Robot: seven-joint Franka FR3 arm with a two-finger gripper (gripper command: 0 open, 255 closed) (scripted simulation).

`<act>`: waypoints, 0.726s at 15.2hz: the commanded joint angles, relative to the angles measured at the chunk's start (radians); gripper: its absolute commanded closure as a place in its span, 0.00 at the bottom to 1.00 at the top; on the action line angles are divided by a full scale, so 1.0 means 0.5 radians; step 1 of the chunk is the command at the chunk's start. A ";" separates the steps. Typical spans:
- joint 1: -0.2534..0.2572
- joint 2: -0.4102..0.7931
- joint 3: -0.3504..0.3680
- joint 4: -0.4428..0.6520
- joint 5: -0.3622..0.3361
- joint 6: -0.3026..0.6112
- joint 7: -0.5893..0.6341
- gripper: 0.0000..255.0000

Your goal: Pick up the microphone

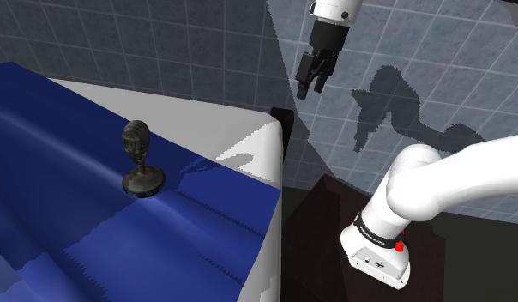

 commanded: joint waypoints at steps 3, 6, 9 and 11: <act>0.028 0.081 0.083 0.060 0.027 0.045 0.054 0.00; 0.064 0.213 0.206 0.165 0.053 0.109 0.137 0.00; 0.092 0.355 0.330 0.285 0.060 0.165 0.222 0.00; 0.107 0.456 0.413 0.375 0.053 0.197 0.281 0.00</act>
